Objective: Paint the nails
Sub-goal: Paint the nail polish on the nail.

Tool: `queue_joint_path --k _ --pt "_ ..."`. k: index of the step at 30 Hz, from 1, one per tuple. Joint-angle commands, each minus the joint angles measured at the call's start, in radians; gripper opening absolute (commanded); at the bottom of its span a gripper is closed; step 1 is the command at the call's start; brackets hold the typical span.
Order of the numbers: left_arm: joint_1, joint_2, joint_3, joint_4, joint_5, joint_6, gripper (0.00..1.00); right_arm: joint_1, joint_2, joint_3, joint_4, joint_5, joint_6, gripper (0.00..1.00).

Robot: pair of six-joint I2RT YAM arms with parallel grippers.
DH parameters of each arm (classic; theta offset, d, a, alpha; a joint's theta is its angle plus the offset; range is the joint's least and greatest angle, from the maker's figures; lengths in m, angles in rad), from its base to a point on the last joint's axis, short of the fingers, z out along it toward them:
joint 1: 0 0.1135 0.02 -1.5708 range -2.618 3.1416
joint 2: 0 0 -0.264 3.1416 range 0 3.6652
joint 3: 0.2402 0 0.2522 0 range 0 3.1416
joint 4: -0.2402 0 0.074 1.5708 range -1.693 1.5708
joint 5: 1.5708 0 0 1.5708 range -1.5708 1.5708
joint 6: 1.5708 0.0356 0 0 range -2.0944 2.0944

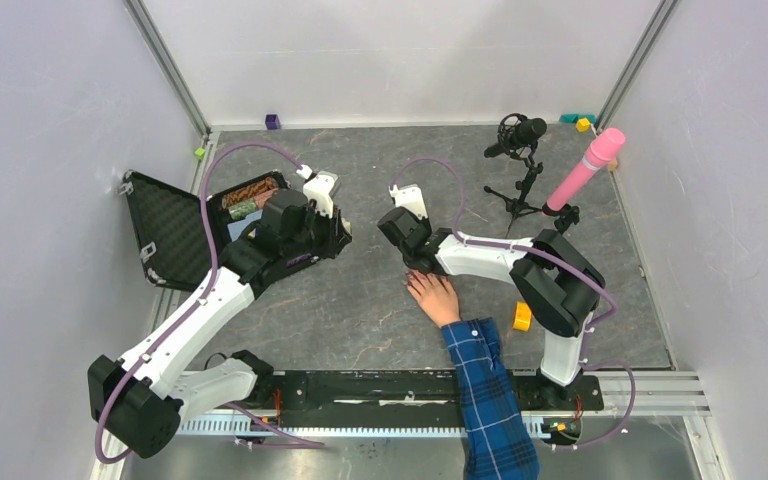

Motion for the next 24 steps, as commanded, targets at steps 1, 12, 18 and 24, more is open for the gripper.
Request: queue_joint_path --k 1,12,18,24 --pt "0.006 -0.023 0.008 0.033 -0.012 -0.005 0.02 0.007 -0.005 0.012 0.019 0.009 -0.002 0.0" --pt "0.005 -0.023 0.008 0.035 -0.012 -0.007 0.03 0.013 0.022 0.022 0.014 0.018 -0.007 0.0" --pt "0.006 -0.022 0.008 0.035 -0.011 -0.007 0.03 0.015 0.03 0.028 0.014 0.016 -0.003 0.0" --pt "0.006 -0.031 0.008 0.031 -0.028 -0.002 0.03 0.014 0.036 0.036 0.014 0.022 -0.001 0.0"
